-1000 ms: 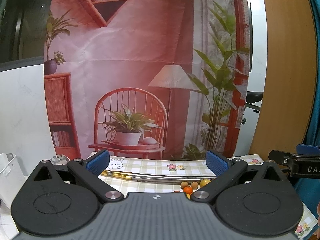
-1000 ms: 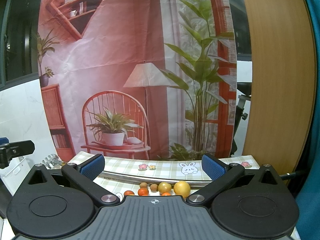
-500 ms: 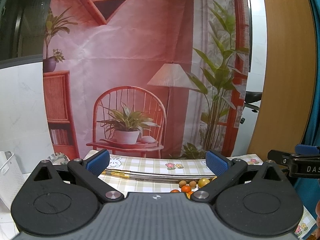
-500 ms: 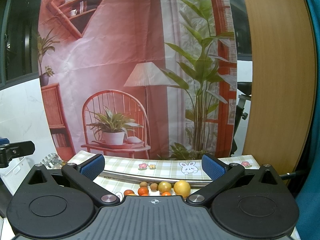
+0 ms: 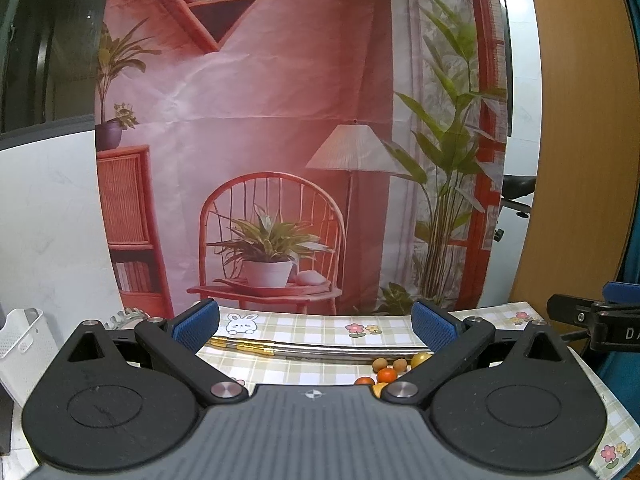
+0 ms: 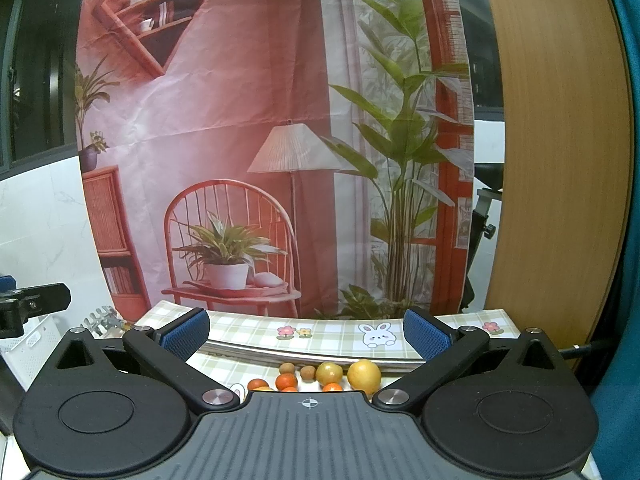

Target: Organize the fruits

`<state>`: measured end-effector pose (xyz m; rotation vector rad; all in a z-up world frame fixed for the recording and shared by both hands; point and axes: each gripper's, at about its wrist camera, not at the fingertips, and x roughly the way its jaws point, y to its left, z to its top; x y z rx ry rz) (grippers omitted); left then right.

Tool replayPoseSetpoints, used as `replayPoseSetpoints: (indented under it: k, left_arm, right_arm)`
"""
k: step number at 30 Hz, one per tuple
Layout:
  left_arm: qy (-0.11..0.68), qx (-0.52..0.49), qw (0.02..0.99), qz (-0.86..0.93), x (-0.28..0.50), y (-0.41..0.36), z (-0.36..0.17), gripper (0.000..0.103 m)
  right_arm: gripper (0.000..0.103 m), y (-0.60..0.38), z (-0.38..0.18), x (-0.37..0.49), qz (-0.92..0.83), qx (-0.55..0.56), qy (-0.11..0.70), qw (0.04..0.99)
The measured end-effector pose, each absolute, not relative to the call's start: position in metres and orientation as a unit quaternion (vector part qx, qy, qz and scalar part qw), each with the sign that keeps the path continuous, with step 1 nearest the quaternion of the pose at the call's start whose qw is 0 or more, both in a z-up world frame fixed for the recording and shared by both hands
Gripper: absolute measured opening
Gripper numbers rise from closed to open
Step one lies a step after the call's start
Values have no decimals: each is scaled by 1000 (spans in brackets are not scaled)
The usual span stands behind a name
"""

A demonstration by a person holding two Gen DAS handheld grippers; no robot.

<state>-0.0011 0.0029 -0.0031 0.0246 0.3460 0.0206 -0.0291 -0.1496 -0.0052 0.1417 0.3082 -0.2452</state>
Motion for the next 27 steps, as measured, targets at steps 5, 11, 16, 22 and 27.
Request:
replayPoseSetpoints:
  k: [5,11,16,22,27]
  left_arm:
    - [172,13,985,10,-2,4,-3,103]
    - [173,13,985,10,-2,4,-3,103]
    - [172,13,985,10,-3,4,-2,103]
    - [173,13,985,9,-2,3,-3,103]
    - [171,14,985,12,-3,3,-3,103]
  right_arm:
    - [103,-149,-6,-28,-120,70,153,978]
    - [103,-149,-6,-28,-121,70,153,978]
    - [103,-149,-6,-28,-121,70,154,978]
    - [103,-149,-6,-28,-121,70,154,978]
    - [103,-149,-6,-28,-121,70,154,978]
